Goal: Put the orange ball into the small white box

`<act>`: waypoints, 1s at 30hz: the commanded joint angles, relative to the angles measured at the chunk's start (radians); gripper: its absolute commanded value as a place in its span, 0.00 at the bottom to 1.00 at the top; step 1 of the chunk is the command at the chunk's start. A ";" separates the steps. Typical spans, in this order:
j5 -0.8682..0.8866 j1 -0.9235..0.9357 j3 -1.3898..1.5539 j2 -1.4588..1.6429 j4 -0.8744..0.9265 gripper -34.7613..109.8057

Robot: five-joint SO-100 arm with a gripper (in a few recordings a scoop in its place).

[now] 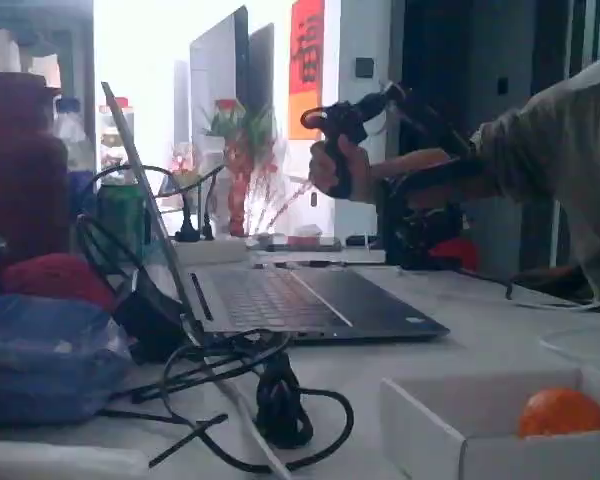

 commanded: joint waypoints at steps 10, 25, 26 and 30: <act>-0.020 0.023 0.213 0.009 -0.051 0.46; -0.017 0.021 0.456 0.006 -0.049 0.46; -0.006 0.021 0.463 0.006 -0.049 0.46; -0.003 0.021 0.466 0.006 -0.049 0.46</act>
